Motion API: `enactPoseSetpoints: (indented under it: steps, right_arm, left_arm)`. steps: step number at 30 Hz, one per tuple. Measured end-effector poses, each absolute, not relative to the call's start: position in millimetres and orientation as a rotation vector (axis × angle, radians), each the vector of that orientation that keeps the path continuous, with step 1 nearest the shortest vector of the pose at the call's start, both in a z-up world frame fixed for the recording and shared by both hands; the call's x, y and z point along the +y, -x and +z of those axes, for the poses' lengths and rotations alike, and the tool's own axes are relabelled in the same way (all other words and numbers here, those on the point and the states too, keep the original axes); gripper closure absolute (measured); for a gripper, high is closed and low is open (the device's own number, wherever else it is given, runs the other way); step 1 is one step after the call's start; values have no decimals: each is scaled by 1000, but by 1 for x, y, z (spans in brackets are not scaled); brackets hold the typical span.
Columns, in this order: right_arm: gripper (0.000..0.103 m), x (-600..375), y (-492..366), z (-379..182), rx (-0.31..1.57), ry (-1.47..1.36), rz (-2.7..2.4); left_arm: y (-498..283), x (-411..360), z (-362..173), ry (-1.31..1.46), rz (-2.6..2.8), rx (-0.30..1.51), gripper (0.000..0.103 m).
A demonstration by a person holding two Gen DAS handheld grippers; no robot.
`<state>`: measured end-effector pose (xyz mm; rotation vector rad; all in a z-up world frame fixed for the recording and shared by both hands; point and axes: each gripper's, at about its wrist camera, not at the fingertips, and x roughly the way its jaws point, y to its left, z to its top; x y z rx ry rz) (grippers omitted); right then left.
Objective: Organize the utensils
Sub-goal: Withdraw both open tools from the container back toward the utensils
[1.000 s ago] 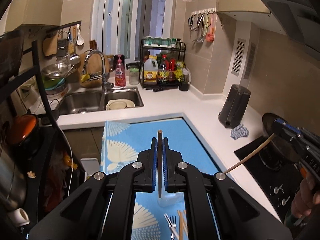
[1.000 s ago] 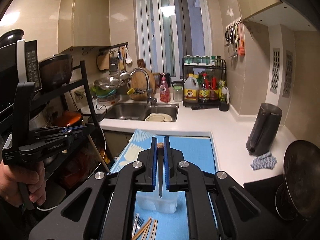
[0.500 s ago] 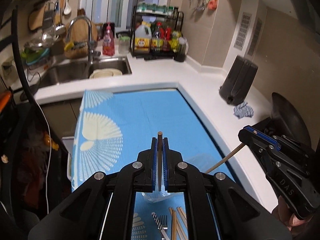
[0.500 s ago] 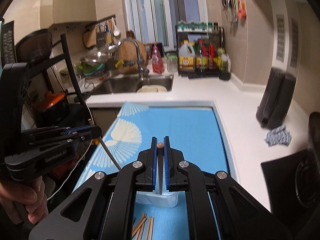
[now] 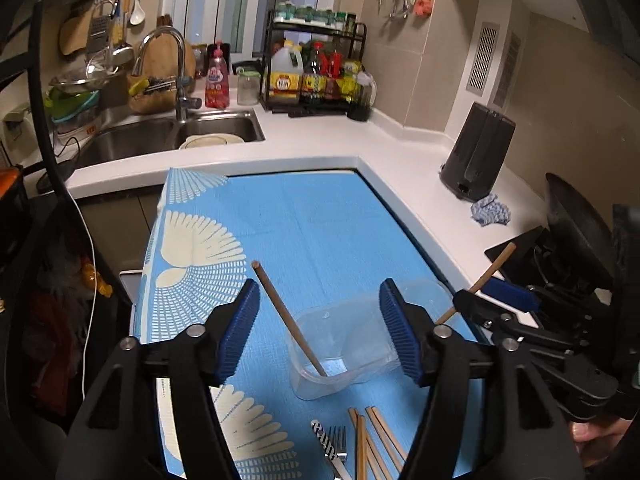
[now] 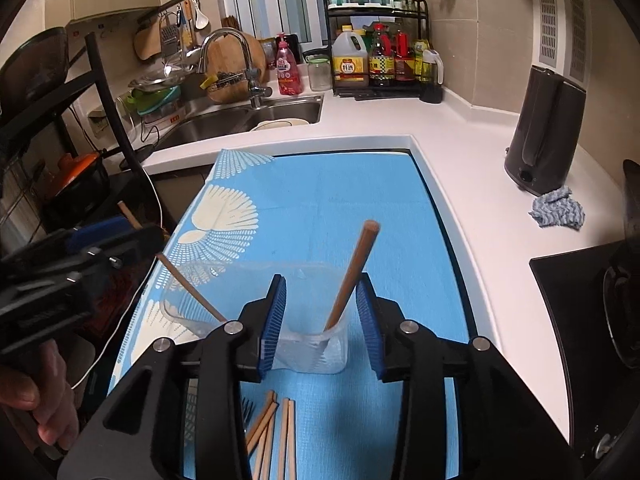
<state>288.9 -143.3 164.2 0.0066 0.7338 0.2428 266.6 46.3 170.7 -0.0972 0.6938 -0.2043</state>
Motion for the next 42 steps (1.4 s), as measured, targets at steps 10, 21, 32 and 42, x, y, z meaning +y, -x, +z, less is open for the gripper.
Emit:
enactPoseSetpoints:
  steps: [10,21,32,42]
  right_arm:
    - [61,-145,-224,178,545,19,199]
    - [60,-152,-170,166,462,-16,179]
    - [60,-153,-126,123,486,-18,175]
    - [60,-165,-90,84,516,-2,195]
  left_arm:
    - [-209,52,184,80,-168,520,24]
    - [-168,51,163,86,-167,454,22]
    - [-132,48,115,113,-158,499,22]
    - [-90,37,79,120,-102,504,22]
